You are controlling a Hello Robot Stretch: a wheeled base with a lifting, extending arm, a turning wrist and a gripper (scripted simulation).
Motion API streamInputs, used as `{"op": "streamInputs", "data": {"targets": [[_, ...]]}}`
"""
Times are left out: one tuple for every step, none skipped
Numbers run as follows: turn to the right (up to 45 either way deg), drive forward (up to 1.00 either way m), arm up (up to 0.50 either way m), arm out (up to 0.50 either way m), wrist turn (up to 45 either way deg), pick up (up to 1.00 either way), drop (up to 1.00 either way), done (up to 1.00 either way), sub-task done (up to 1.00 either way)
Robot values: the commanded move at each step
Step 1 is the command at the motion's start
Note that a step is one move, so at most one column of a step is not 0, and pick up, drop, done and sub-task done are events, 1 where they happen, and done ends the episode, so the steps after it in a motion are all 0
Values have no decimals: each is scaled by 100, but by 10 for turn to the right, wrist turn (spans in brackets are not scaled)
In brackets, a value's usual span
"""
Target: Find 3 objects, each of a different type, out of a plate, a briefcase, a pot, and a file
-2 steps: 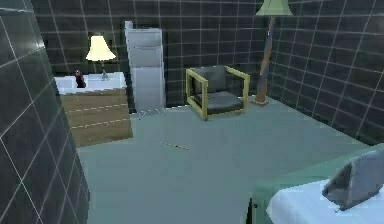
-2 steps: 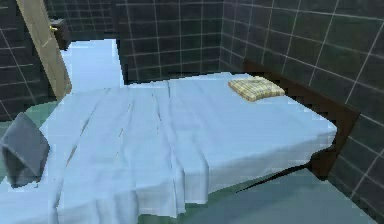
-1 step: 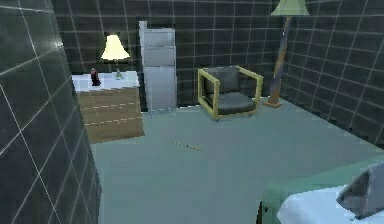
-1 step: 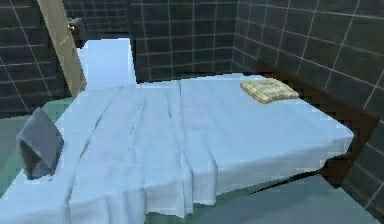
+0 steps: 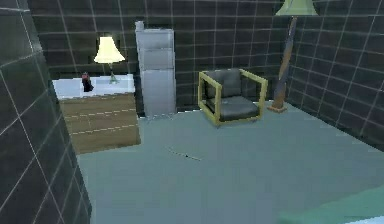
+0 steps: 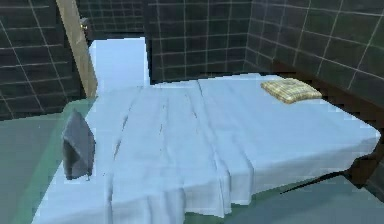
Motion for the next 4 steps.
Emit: {"op": "streamInputs", "data": {"targets": [[-150,0,0,0,0,0,0,0,0],[0,100,0,0,0,0,0,0,0],[-30,0,0,0,0,0,0,0,0],[0,70,0,0,0,0,0,0,0]]}}
